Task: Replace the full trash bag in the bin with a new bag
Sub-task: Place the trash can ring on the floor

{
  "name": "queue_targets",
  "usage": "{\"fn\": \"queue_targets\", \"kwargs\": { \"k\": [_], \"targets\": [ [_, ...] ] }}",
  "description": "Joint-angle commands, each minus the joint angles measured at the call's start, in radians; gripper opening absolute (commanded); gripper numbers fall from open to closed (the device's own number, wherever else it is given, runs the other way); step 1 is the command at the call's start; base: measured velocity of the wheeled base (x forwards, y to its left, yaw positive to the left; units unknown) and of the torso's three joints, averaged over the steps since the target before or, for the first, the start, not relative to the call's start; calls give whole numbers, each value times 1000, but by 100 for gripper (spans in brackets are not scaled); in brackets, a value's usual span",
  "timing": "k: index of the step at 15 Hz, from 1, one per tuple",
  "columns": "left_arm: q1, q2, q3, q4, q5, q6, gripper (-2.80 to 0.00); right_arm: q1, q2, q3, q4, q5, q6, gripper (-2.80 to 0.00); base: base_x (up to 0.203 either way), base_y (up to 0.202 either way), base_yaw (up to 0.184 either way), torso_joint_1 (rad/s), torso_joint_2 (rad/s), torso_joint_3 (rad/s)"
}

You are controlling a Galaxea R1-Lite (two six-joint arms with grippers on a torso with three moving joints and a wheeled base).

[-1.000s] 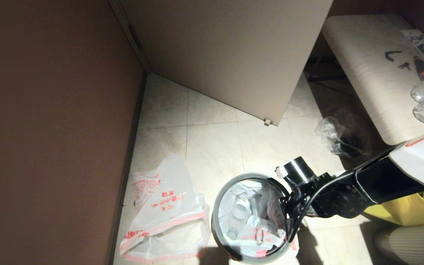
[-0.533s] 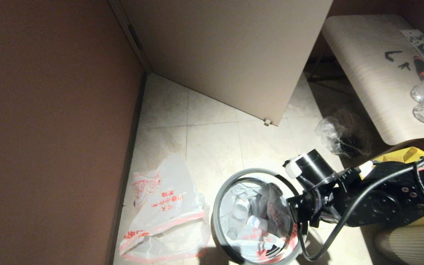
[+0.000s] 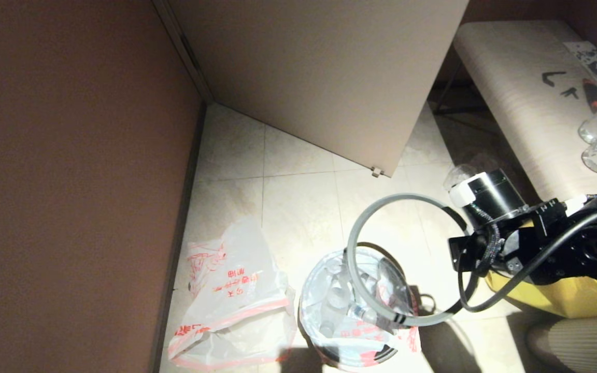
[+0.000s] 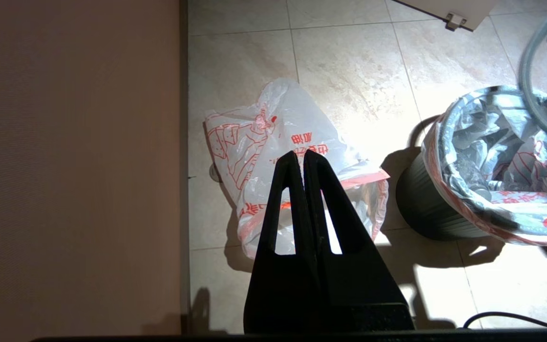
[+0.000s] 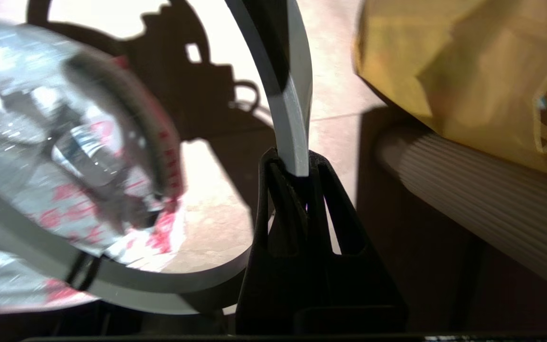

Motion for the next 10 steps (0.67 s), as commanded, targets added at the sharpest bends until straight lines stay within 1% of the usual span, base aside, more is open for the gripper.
{"fn": "queue_targets", "kwargs": {
  "k": [1, 3, 5, 8, 10],
  "targets": [
    [0, 1, 2, 0, 0, 0, -280, -69, -13, 1, 1, -2, -4, -280, 0, 0, 0, 0, 0, 0],
    [0, 1, 2, 0, 0, 0, -280, -143, -14, -13, -13, 24, -20, -280, 0, 0, 0, 0, 0, 0],
    [0, 1, 2, 0, 0, 0, -280, -204, -18, -40, -29, 69, -22, -280, 0, 0, 0, 0, 0, 0],
    [0, 1, 2, 0, 0, 0, -280, -274, 11, -47, -53, 80, -25, -280, 0, 0, 0, 0, 0, 0],
    [0, 1, 2, 0, 0, 0, -280, -323, 50, -46, -91, 82, -36, -280, 0, 0, 0, 0, 0, 0]
  ]
}}
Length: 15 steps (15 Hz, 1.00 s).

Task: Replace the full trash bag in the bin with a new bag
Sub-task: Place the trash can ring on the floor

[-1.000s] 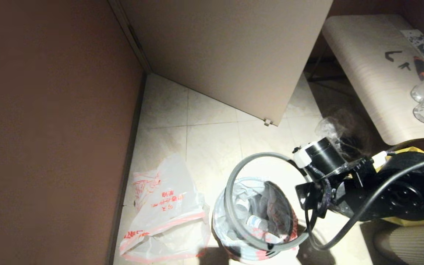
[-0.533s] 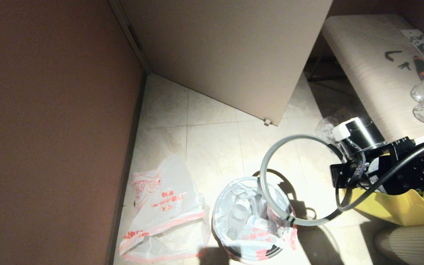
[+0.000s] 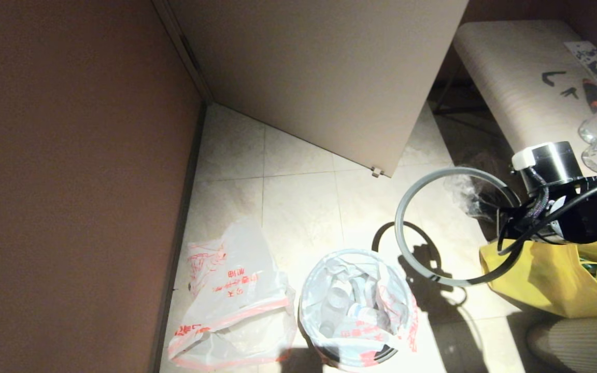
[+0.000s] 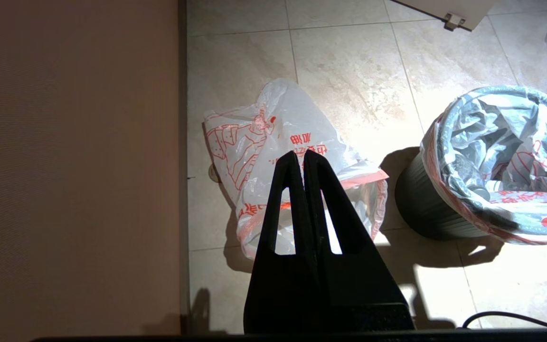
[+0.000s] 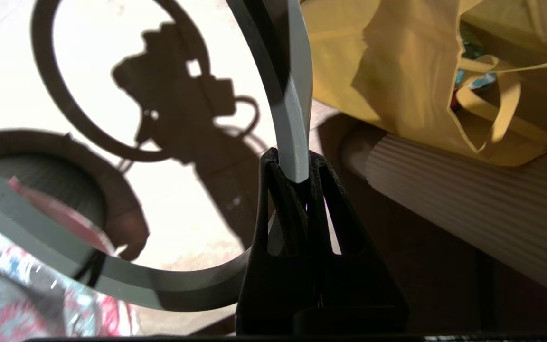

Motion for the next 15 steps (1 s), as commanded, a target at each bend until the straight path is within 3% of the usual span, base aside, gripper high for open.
{"fn": "queue_targets", "kwargs": {
  "k": [1, 4, 8, 11, 15],
  "targets": [
    [0, 1, 2, 0, 0, 0, -280, -40, 53, 1, -21, -2, -8, -280, 0, 0, 0, 0, 0, 0],
    [0, 1, 2, 0, 0, 0, -280, -91, 152, 1, -91, 25, -63, -280, 0, 0, 0, 0, 0, 0],
    [0, 1, 2, 0, 0, 0, -280, -173, 337, -41, -118, 175, -135, -280, 0, 0, 0, 0, 0, 0],
    [0, 1, 2, 0, 0, 0, -280, -214, 491, -145, -119, 258, -221, -280, 0, 0, 0, 0, 0, 0],
    [0, 1, 2, 0, 0, 0, -280, -249, 683, -314, -119, 303, -330, -280, 0, 0, 0, 0, 0, 0]
  ]
}}
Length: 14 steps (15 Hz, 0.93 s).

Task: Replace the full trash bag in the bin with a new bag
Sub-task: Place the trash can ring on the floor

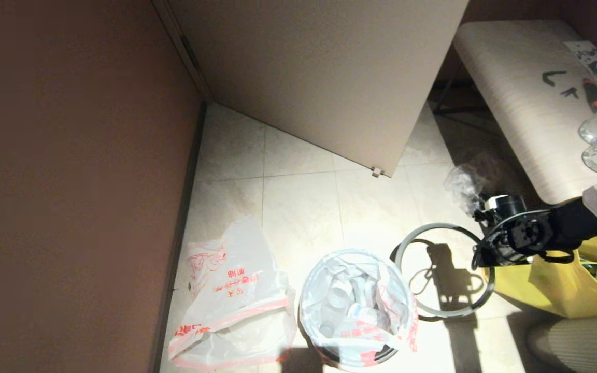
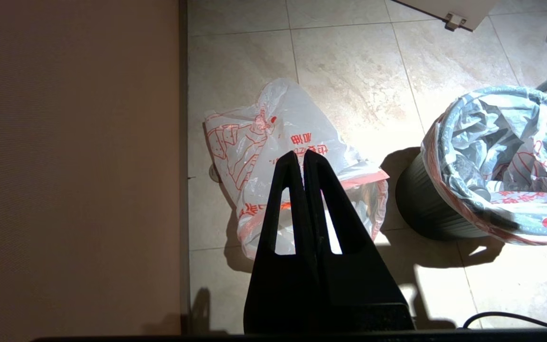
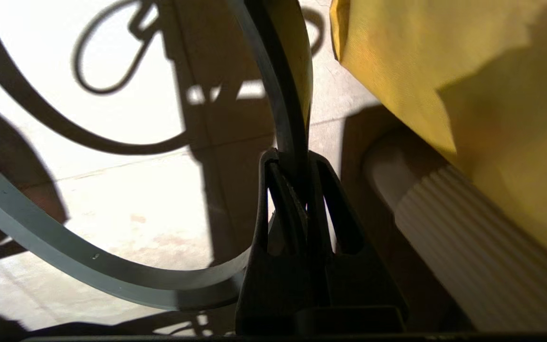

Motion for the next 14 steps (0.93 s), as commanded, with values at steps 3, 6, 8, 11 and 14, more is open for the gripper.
{"fn": "queue_targets", "kwargs": {
  "k": [3, 6, 8, 11, 14],
  "targets": [
    [0, 1, 2, 0, 0, 0, -280, -27, 204, -119, 0, 6, -91, -280, 0, 0, 0, 0, 0, 0],
    [0, 1, 2, 0, 0, 0, -280, -36, 277, -156, 0, 7, -179, -280, 0, 0, 0, 0, 0, 0],
    [0, 1, 2, 0, 0, 0, -280, -32, 321, -189, 6, 7, -194, -280, 0, 0, 0, 0, 0, 0],
    [0, 1, 2, 0, 0, 0, -280, -35, 378, -238, 5, 6, -194, 0, 0, 0, 0, 0, 0, 0],
    [0, 1, 2, 0, 0, 0, -280, -33, 335, -210, 10, 6, -171, 0, 0, 0, 0, 0, 0, 0]
  ]
}}
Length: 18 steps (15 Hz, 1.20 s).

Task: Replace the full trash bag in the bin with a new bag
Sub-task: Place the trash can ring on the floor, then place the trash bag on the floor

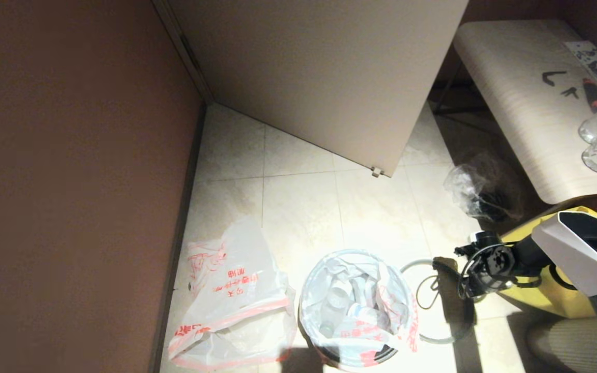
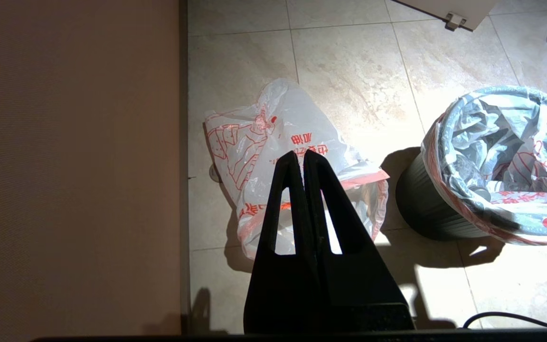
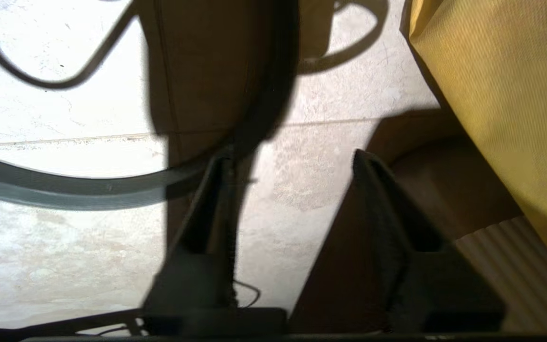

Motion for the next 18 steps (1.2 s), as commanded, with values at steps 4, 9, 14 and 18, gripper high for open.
{"fn": "queue_targets", "kwargs": {
  "k": [4, 9, 14, 18],
  "targets": [
    [0, 1, 2, 0, 0, 0, -280, 39, -188, 220, -7, 0, 39, 0, 0, 0, 0, 0, 0, 0],
    [0, 1, 2, 0, 0, 0, -280, 141, -389, 450, -53, -10, 190, -280, 0, 0, 0, 0, 0, 0],
    [0, 1, 2, 0, 0, 0, -280, 163, -515, 549, -58, -9, 278, -280, 0, 0, 0, 0, 0, 0],
    [0, 1, 2, 0, 0, 0, -280, 232, -585, 634, -59, 71, 353, -280, 0, 0, 0, 0, 0, 0]
  ]
}}
